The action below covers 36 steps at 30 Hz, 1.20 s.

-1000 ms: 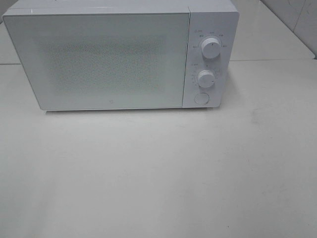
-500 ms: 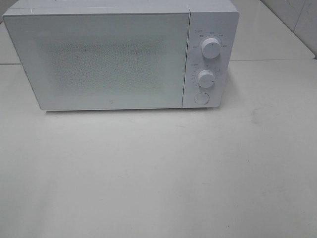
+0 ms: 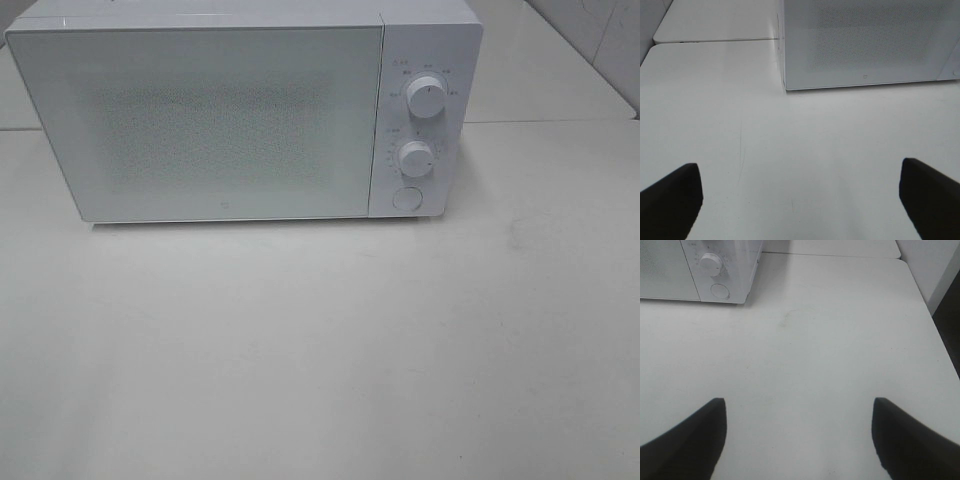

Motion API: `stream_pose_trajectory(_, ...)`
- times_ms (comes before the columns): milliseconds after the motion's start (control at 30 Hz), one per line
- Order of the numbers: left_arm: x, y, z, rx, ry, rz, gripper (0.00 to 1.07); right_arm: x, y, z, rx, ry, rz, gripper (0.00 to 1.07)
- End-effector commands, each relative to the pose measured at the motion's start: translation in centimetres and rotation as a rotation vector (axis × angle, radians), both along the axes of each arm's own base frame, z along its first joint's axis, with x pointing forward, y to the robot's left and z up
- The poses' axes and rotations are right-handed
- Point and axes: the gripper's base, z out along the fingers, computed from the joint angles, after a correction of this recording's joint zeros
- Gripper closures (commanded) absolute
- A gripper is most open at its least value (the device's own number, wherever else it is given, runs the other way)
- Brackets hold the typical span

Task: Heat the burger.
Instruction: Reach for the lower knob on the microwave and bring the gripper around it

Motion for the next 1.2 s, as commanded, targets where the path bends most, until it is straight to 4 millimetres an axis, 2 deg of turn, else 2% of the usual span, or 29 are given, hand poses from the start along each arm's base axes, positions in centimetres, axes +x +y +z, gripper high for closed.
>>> stream_pose_trajectory(33, -0.3, 0.0, -0.2, -0.010, -0.020, 0.003, 0.06, -0.1, 0.0, 0.1, -0.004, -0.022, -0.002, 0.31)
stream_pose_trajectory(267, -0.3, 0.0, -0.2, -0.010, -0.020, 0.003, 0.06, 1.1, 0.1, 1.2, -0.007, -0.020, 0.002, 0.31)
stream_pose_trajectory(500, -0.3, 0.0, -0.2, -0.010, -0.020, 0.003, 0.06, 4.1, 0.5, 2.0, -0.008, -0.082, 0.017, 0.31)
stream_pose_trajectory(700, -0.3, 0.0, -0.2, -0.010, -0.020, 0.003, 0.06, 7.3, 1.0, 1.7, -0.007, -0.123, 0.034, 0.31)
stream_pose_trajectory(733, -0.3, 0.0, -0.2, -0.010, -0.020, 0.003, 0.06, 7.3, 1.0, 1.7, -0.007, -0.123, 0.034, 0.31)
stream_pose_trajectory(800, -0.3, 0.0, -0.2, -0.010, -0.020, 0.003, 0.06, 8.7, 1.2, 1.4, -0.007, -0.133, 0.041, 0.31)
stream_pose_trajectory(967, -0.3, 0.0, -0.2, -0.010, -0.020, 0.003, 0.06, 10.4, 1.5, 1.1, -0.006, -0.156, 0.050, 0.31)
stream_pose_trajectory(1000, -0.3, 0.0, -0.2, -0.010, -0.020, 0.003, 0.06, 11.3, 1.6, 0.9, -0.004, -0.164, 0.055, 0.31)
stream_pose_trajectory(1200, -0.3, 0.0, -0.2, -0.010, -0.020, 0.003, 0.06, 13.4, 1.9, 0.8, 0.015, -0.180, 0.058, 0.31)
